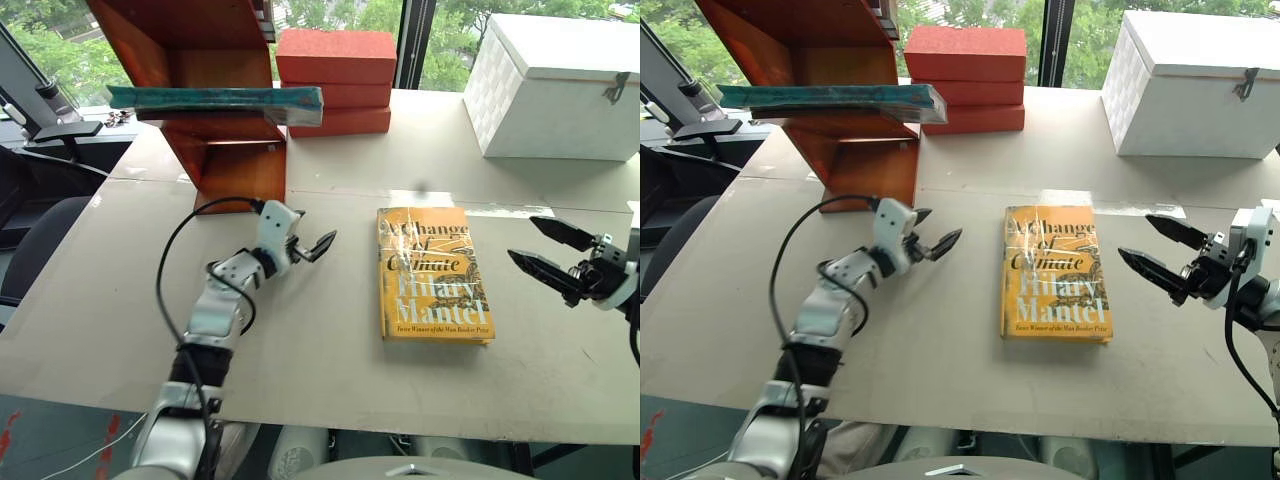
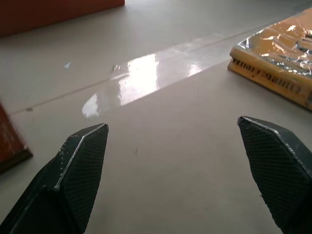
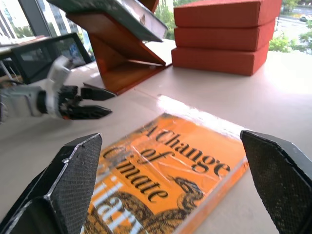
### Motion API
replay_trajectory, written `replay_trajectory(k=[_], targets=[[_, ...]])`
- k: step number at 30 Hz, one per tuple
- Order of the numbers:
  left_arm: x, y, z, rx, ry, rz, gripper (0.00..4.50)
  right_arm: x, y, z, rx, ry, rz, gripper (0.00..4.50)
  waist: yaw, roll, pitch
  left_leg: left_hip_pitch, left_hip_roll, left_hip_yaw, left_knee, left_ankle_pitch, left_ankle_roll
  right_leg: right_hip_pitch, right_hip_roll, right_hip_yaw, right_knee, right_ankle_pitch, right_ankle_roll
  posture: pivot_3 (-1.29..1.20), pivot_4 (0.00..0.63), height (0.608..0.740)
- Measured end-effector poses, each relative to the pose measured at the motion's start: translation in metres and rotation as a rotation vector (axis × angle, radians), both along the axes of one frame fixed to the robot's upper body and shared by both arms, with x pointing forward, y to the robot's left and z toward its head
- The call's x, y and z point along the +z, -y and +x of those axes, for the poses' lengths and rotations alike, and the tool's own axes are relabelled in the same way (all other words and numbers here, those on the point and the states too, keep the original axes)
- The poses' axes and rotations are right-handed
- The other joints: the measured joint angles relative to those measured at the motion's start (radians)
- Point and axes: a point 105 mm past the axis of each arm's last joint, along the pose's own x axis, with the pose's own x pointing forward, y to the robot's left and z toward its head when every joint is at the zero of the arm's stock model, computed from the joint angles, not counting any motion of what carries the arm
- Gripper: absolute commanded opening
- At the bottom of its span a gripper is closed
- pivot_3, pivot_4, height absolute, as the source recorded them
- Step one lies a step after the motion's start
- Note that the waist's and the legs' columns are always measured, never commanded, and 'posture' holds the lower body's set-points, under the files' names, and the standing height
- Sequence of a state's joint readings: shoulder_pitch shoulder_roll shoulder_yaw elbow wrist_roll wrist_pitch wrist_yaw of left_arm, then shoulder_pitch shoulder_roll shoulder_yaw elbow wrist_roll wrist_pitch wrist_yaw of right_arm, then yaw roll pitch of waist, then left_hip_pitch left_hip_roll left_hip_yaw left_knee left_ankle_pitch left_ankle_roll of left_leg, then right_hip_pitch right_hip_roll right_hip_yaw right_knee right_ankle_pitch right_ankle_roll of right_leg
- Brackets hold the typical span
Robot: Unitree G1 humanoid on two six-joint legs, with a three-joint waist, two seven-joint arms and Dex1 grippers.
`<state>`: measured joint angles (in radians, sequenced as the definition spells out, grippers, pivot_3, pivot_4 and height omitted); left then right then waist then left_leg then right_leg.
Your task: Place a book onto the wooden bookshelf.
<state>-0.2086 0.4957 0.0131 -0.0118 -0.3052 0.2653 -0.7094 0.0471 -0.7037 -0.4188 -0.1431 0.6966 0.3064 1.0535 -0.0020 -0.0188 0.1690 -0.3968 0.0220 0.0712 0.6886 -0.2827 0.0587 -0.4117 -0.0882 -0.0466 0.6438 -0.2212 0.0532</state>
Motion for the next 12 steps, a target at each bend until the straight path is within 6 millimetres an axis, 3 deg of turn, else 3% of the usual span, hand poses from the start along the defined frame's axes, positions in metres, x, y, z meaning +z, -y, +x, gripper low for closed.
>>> replay_trajectory(k=[2,5,8,12], targets=[[-0.012,-0.020,-0.034,-0.006,-0.083,0.010,4.47,-0.027,0.011,-0.006,-0.050,-0.040,-0.052,4.50,0.000,0.001,0.000,0.000,0.000,0.000,0.000,0.000,0.000,0.000,-0.001,0.000,0.000,0.000,0.000,0.00,0.150,0.718],[-0.016,-0.028,-0.060,-0.010,-0.148,-0.008,4.47,-0.055,0.024,-0.014,-0.091,-0.093,-0.106,4.50,0.009,0.005,-0.002,0.001,0.000,0.001,0.000,0.000,0.000,0.000,-0.001,0.001,-0.001,-0.002,-0.004,0.00,0.150,0.718],[-0.020,-0.027,-0.076,-0.011,-0.177,-0.022,4.47,-0.068,0.028,-0.018,-0.088,-0.093,-0.163,4.50,0.014,0.007,-0.005,0.003,0.000,0.001,0.000,-0.002,0.003,0.001,-0.001,0.003,-0.001,-0.002,-0.005,0.00,0.150,0.718],[-0.021,-0.027,-0.078,0.041,-0.162,-0.018,4.47,-0.083,0.036,-0.019,-0.108,-0.103,-0.200,4.50,0.016,0.008,-0.006,0.004,0.000,0.001,0.000,-0.002,0.004,0.001,0.001,0.003,0.000,-0.002,-0.006,0.00,0.150,0.718]])
